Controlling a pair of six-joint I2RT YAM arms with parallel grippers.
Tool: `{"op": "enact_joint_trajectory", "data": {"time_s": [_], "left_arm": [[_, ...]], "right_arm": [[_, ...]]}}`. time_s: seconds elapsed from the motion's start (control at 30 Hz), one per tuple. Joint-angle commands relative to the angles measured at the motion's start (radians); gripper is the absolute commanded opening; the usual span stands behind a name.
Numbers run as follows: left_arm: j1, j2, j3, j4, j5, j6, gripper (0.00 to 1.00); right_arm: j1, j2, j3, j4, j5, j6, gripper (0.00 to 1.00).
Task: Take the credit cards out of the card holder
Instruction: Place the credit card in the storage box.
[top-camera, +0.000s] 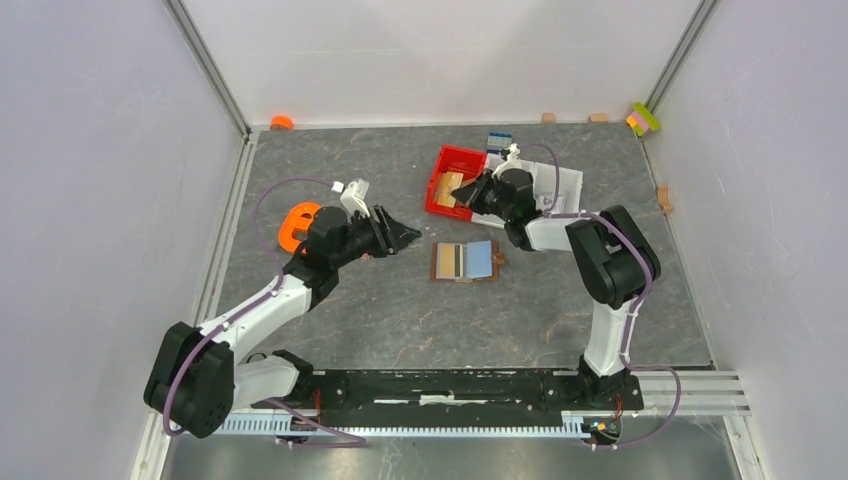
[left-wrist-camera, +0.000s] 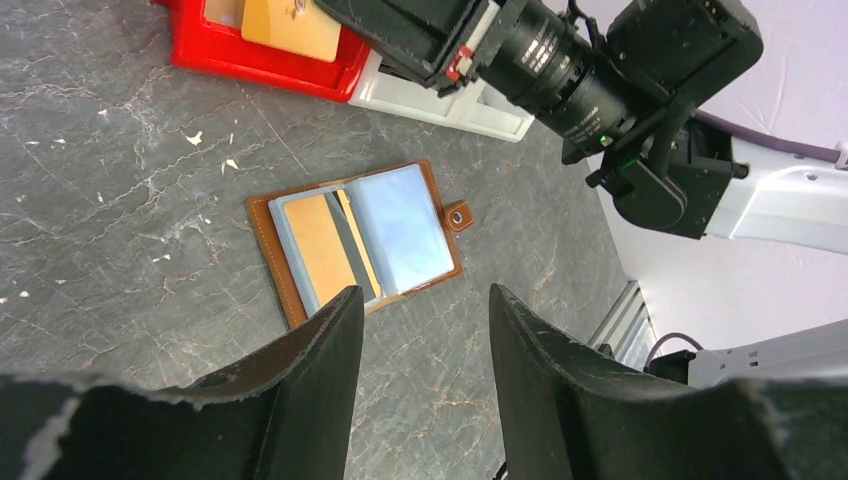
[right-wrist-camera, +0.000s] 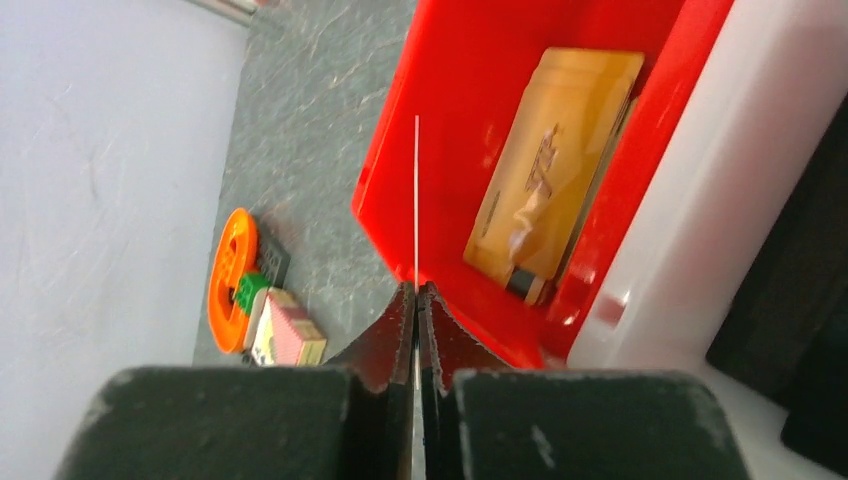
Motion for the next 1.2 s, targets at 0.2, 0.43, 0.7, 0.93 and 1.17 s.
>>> {"op": "enact_joint_trajectory", "data": {"time_s": [0.2, 0.43, 0.7, 0.93, 1.17], "left_arm": [[-0.002, -0.021, 0.01, 0.008, -0.018, 0.043, 0.56], [-0.003, -0.021, 0.01, 0.007, -0.019, 0.043, 0.56], [-0.002, -0.021, 0.008, 0.006, -0.023, 0.045, 0.56], [-0.003, -0.015, 0.009, 0.006, -0.026, 0.048, 0.57], [-0.003, -0.033, 0.01, -0.006, -0.032, 0.052, 0.57]], "right_arm": [[-0.008, 0.059, 0.258, -0.233, 0.168, -0.103, 0.4], [-0.009, -0.059, 0.273, -0.446, 0.349, -0.248, 0.65], [-0.008, -0.073, 0.319, -0.659, 0.529, -0.345, 0.86], [-0.008, 0.007, 0.35, -0.641, 0.509, -0.335, 0.82], [0.016, 0.102, 0.416, -0.662, 0.429, -0.323, 0.66]]}}
